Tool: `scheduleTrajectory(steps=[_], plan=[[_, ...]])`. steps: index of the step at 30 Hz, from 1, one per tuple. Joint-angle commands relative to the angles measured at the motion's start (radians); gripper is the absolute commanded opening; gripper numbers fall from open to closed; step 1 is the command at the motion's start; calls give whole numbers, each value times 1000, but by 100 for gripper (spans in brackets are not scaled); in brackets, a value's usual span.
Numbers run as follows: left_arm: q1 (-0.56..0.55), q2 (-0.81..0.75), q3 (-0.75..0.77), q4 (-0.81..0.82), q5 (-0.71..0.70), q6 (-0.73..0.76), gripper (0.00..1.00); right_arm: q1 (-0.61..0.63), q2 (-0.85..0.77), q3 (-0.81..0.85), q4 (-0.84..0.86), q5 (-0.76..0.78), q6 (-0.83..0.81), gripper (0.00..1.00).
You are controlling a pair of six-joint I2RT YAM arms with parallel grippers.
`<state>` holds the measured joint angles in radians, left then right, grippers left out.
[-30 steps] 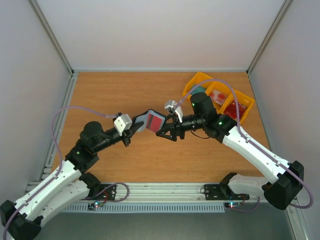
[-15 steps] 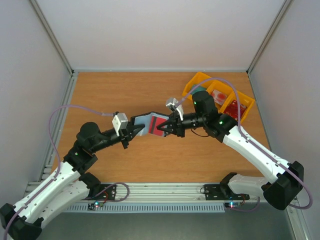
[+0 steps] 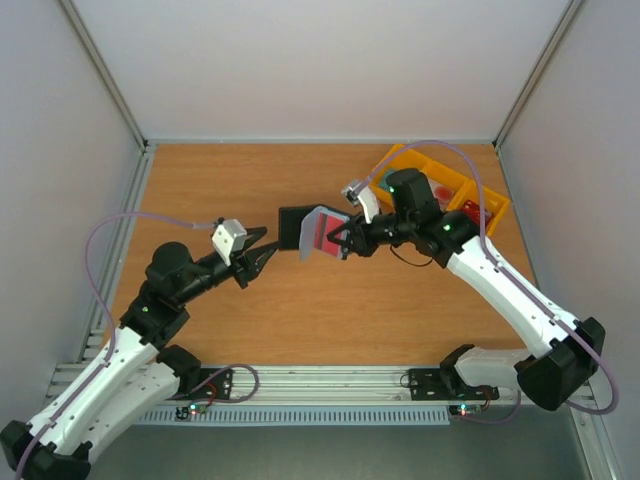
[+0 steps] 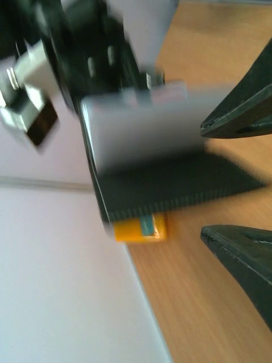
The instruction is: Take the credit cards out of the card holder
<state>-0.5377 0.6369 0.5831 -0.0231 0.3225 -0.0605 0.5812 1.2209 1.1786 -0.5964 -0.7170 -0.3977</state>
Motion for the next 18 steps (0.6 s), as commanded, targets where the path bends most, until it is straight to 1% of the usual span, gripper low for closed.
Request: scheduleTrajectory(steps=[1,3,4,5,6,8,9,11,14,16,18], plan=[[5,-25,40,167,363,92,40,1,65,98,-85,289,160,1],[-2,4,38,210,536,27,39,30,65,100,-53,308,161,1],[-9,19,35,218,559,-49,38,53,70,109,-52,341,156,1],[-12,29,33,216,544,-108,35,82,81,132,-77,406,152,1],[-14,36,33,213,541,-131,32,97,112,167,-120,456,158,1],[-23,46,34,228,550,-100,31,122,153,224,-173,493,154,1],[-30,57,35,241,535,-83,32,142,162,234,-165,477,133,1],[-38,82,34,258,474,-121,33,187,159,227,-100,371,71,1],[-39,102,20,254,401,-232,33,203,129,160,15,107,-3,1],[-37,95,9,232,368,-249,32,204,96,100,79,-39,-45,1],[-30,82,2,208,361,-252,27,203,73,70,93,-123,-78,2]])
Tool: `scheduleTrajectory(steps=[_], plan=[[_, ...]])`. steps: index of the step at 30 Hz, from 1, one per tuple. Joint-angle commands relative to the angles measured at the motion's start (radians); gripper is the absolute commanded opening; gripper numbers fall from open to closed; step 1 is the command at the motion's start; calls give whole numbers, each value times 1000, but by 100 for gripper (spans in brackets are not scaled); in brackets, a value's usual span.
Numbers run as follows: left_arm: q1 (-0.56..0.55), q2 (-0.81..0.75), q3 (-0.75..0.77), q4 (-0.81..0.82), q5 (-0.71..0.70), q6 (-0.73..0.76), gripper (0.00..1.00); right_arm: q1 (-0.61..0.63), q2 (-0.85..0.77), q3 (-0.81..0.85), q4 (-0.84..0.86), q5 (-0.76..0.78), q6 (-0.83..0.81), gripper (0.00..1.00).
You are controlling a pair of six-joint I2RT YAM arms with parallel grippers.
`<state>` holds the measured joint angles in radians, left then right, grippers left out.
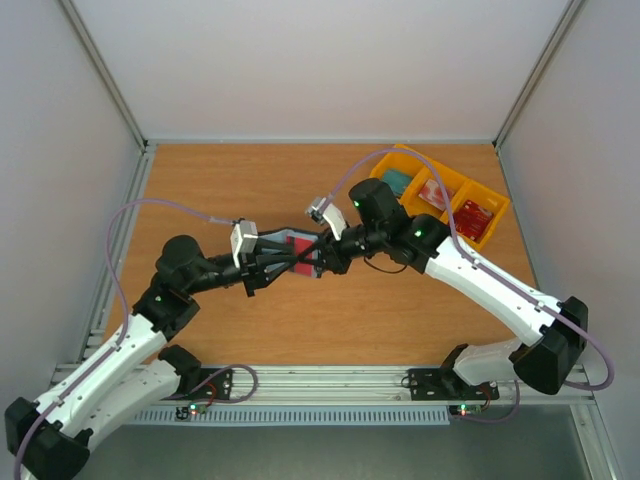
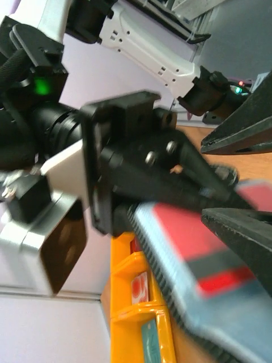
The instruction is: Take the credit cards out of the card holder
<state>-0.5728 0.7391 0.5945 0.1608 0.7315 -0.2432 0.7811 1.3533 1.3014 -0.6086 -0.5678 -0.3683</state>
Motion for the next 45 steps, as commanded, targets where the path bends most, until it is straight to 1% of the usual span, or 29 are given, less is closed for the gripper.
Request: scheduleTrajectory(steps=[1,4,10,13,16,20,25,28,32,37,41,45], plan=[[11,-26,-9,14,-42,-70,26,3,-66,-58,100,-292,-122,2],[20,-37,-12,-1,-15,-69,26,4,-71,-60,89,-340,-146,2],[27,-48,-16,-14,24,-64,26,3,-104,-67,80,-360,-195,2],[27,-43,-29,-12,48,-74,29,1,-111,-66,81,-369,-203,2],[28,-47,-35,-22,39,-86,30,-5,-132,-73,100,-386,-213,2],[28,-50,-37,-22,37,-84,37,-8,-144,-83,116,-401,-217,2],[34,-57,-37,-23,35,-73,38,-11,-152,-79,94,-424,-240,2],[37,-55,-41,-5,54,-78,41,-17,-156,-76,80,-440,-250,2],[39,-50,-39,-12,42,-74,41,-26,-159,-71,73,-471,-253,2],[40,-39,-36,-10,70,-51,41,-35,-149,-72,103,-512,-235,2],[38,-26,-37,-8,68,-37,32,-33,-121,-68,152,-516,-200,2],[26,-12,-38,14,76,-43,27,-13,-92,-48,155,-511,-213,2]])
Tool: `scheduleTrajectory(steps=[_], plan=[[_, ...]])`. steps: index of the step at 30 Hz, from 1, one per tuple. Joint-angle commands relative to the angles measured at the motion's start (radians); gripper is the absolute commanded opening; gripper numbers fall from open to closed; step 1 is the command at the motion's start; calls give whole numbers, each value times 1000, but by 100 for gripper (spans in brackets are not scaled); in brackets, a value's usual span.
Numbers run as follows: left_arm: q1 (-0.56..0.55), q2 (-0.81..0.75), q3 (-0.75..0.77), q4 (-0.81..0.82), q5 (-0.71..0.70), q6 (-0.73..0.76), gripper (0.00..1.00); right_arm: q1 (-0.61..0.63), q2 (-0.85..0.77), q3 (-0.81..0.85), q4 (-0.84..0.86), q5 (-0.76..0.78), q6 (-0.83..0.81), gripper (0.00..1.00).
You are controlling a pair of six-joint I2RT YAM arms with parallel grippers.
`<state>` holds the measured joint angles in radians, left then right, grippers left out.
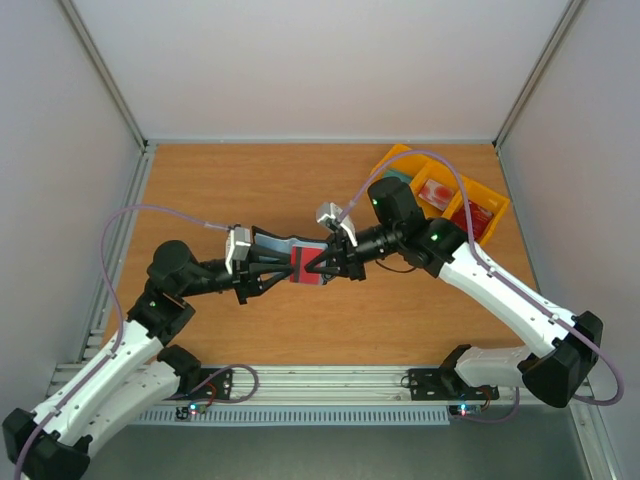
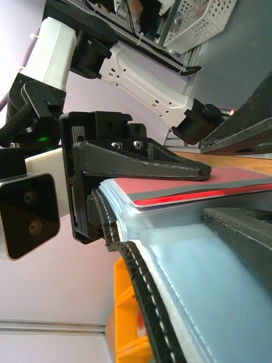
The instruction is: Take the credit cards out of the card holder
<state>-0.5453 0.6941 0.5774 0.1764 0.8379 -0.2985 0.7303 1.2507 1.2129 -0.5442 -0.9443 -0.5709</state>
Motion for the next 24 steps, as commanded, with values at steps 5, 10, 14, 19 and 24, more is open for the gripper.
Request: scheduleTrajectory(steps=[5,10,14,19,24], plan=[[-7,27,-21,-1,-3,25,9,42,7,40,95,-126,-21,2],[-8,22,-32,-9,29,77,0,41,9,46,78,-111,-34,1],[-8,29,-25,-25,38,81,5,41,10,55,65,-81,-45,1],[-10,45,-20,-42,27,59,9,43,30,85,55,-87,-49,1],[-16,58,-10,-62,26,57,12,43,25,116,50,-59,-86,1]])
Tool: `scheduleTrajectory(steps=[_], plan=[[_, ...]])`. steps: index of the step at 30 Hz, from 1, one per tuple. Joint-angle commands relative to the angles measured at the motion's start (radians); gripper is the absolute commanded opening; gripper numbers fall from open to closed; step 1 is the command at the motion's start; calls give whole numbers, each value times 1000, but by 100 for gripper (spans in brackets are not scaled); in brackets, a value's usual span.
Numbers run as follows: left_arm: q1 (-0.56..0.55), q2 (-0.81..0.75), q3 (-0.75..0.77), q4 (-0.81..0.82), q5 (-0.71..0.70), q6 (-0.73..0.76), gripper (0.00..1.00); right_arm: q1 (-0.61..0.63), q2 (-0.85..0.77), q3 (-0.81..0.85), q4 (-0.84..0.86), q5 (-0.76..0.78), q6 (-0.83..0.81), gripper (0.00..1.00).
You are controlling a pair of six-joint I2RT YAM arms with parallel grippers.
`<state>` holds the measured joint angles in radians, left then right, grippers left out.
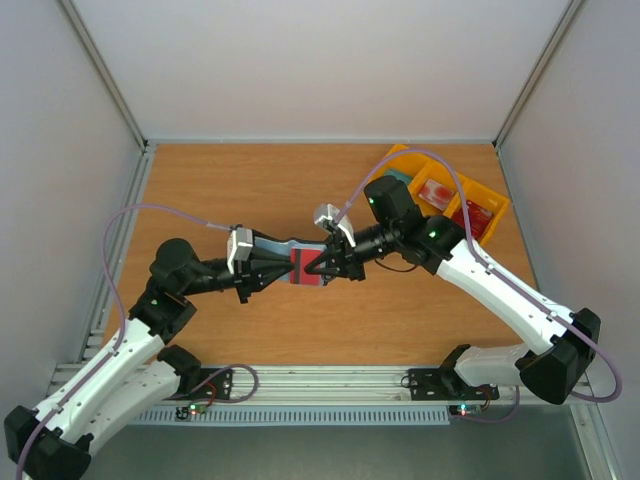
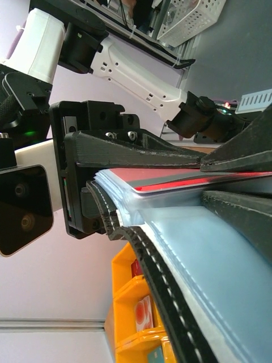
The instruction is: Take the credit cards out of the card holder
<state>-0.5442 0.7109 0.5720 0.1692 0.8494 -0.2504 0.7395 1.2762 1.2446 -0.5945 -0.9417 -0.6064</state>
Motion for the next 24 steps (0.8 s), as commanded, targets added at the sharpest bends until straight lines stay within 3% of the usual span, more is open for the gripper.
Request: scheduleTrajectory(steps=[1,4,9,13,18,24], plan=[[-17,41,-2,-58,18,13,13,34,2,91,99,-54,-54,1],[-19,41,3,-59,23,36,12,33,18,108,96,-24,-63,1],[-20,35,-4,-56,12,39,1,34,33,112,117,-23,-58,1],[-20,29,-13,-32,-3,33,0,33,37,104,101,-17,-71,3],[-4,-5,-14,30,-71,-60,0,-4,13,56,71,-67,-64,21],[18,-20,-9,63,-73,-96,0,-35,-4,34,33,-97,-50,31]])
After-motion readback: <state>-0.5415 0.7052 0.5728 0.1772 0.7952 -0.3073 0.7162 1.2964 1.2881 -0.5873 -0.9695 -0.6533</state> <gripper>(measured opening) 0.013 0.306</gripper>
